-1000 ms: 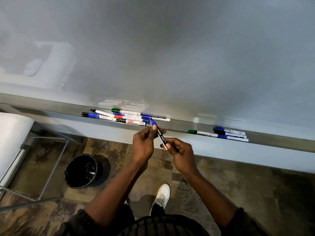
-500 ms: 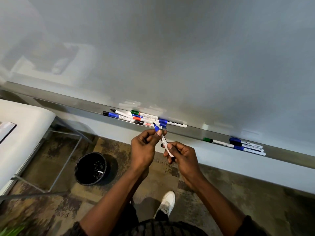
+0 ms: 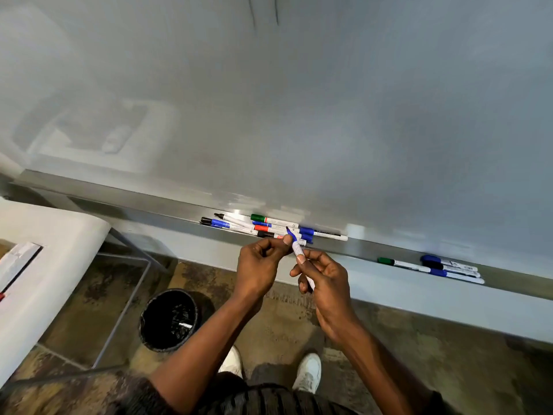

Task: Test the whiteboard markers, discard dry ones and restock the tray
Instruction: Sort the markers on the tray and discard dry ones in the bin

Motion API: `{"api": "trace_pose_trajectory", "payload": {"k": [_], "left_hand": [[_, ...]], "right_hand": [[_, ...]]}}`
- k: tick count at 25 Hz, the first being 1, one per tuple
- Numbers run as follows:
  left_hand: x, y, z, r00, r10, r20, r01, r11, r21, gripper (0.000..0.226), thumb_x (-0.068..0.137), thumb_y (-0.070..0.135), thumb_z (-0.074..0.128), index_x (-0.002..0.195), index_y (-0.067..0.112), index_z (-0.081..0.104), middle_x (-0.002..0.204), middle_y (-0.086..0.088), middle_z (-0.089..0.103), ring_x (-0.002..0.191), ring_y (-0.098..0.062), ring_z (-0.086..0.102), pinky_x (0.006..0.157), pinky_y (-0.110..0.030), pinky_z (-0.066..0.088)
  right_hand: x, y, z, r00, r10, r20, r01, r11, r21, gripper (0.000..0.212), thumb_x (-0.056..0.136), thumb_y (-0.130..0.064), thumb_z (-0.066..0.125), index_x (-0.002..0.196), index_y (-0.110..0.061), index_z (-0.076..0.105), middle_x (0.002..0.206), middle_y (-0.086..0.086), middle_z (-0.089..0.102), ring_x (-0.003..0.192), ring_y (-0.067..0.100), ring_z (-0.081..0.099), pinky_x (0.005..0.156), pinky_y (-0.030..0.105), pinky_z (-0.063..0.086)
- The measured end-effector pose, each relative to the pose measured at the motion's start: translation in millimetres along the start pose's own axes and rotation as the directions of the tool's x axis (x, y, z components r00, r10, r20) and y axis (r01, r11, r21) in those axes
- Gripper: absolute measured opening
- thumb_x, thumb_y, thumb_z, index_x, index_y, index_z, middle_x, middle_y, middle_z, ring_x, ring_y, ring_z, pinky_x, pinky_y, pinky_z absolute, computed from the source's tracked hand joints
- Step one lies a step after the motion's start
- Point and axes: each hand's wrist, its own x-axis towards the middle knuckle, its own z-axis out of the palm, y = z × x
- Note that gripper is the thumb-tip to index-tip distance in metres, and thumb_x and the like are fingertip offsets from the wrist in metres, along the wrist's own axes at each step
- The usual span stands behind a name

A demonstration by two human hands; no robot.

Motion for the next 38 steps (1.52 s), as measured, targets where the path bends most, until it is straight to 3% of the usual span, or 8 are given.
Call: {"api": "trace_pose_trajectory", "payload": {"k": [2, 6, 10, 16, 27, 31, 35, 38], "left_hand": [[24, -14, -10, 0.997, 0.075, -0.006, -0.07, 0.956, 0.285, 0.032, 0.103, 0.046, 0.069, 0.098, 0.017, 0.082, 0.097, 0.007, 0.083, 0.097, -0.01, 0.078, 0.089, -0.03, 0.059], [81, -43, -5, 0.939, 0.313, 0.14, -0.296, 0.534, 0.792, 0.012, 0.097, 0.033, 0.078, 0.098, 0.021, 0.078, 0.092, 0.002, 0.079, 0.086, -0.021, 0.072, 0.072, -0.037, 0.057], [124, -56, 36, 0.842, 0.307, 0.443, -0.488, 0.085, 0.869, 0.019, 0.091, 0.016, 0.077, 0.11, 0.012, 0.075, 0.106, -0.011, 0.076, 0.101, -0.035, 0.067, 0.083, -0.044, 0.05], [135, -73, 65, 0.781, 0.138, 0.61, -0.571, -0.241, 0.785, 0.039, 0.092, 0.01, 0.068, 0.13, 0.011, 0.065, 0.125, -0.011, 0.067, 0.118, -0.033, 0.059, 0.099, -0.043, 0.044], [136, -83, 73, 0.811, 0.139, 0.569, -0.524, -0.263, 0.81, 0.028, 0.087, 0.012, 0.071, 0.114, 0.007, 0.073, 0.114, -0.015, 0.068, 0.11, -0.036, 0.059, 0.092, -0.045, 0.047], [140, -89, 70, 0.74, 0.254, 0.623, -0.575, -0.24, 0.782, 0.02, 0.082, 0.007, 0.081, 0.101, 0.004, 0.075, 0.102, -0.016, 0.07, 0.101, -0.038, 0.06, 0.085, -0.047, 0.05], [123, -72, 74, 0.645, 0.459, 0.611, -0.681, -0.017, 0.732, 0.02, 0.083, -0.003, 0.081, 0.099, 0.003, 0.072, 0.095, -0.016, 0.071, 0.091, -0.038, 0.062, 0.072, -0.045, 0.051], [101, -49, 73, 0.739, 0.514, 0.436, -0.629, 0.293, 0.72, 0.016, 0.093, 0.004, 0.078, 0.107, 0.008, 0.073, 0.1, -0.013, 0.072, 0.089, -0.035, 0.064, 0.069, -0.041, 0.052]], "right_hand": [[-2, 4, -1, 0.992, -0.007, -0.129, 0.005, 1.0, -0.015, 0.015, 0.101, -0.017, 0.067, 0.114, -0.013, 0.074, 0.083, 0.013, 0.076, 0.058, 0.015, 0.059, 0.055, 0.028, 0.05], [-11, 10, -27, 0.949, -0.051, -0.312, 0.036, 0.998, -0.053, 0.009, 0.101, -0.015, 0.067, 0.107, -0.011, 0.073, 0.078, 0.012, 0.076, 0.054, 0.018, 0.057, 0.053, 0.03, 0.049], [-27, 15, -52, 0.898, -0.086, -0.432, 0.077, 0.996, -0.039, 0.01, 0.1, -0.011, 0.066, 0.105, -0.005, 0.072, 0.074, 0.014, 0.074, 0.051, 0.016, 0.059, 0.05, 0.027, 0.051], [-44, 15, -73, 0.851, -0.066, -0.521, 0.141, 0.984, 0.107, 0.021, 0.095, -0.011, 0.07, 0.11, 0.003, 0.07, 0.077, 0.02, 0.072, 0.057, 0.021, 0.056, 0.05, 0.026, 0.048], [-46, 2, -93, 0.864, -0.056, -0.501, 0.108, 0.991, 0.075, 0.015, 0.097, -0.014, 0.071, 0.11, -0.007, 0.074, 0.081, 0.016, 0.074, 0.059, 0.017, 0.057, 0.053, 0.024, 0.049], [-45, 1, -99, 0.88, -0.045, -0.473, 0.101, 0.99, 0.094, 0.016, 0.098, -0.015, 0.07, 0.112, -0.008, 0.073, 0.081, 0.016, 0.074, 0.06, 0.019, 0.057, 0.056, 0.026, 0.05], [-44, -4, -100, 0.906, -0.074, -0.416, 0.116, 0.99, 0.076, 0.016, 0.1, -0.015, 0.067, 0.113, -0.008, 0.074, 0.083, 0.015, 0.075, 0.061, 0.018, 0.057, 0.057, 0.025, 0.05], [-36, -12, -92, 0.911, -0.114, -0.397, 0.139, 0.99, 0.033, 0.016, 0.1, -0.016, 0.066, 0.111, -0.01, 0.077, 0.088, 0.013, 0.078, 0.061, 0.019, 0.058, 0.058, 0.026, 0.052]]}}
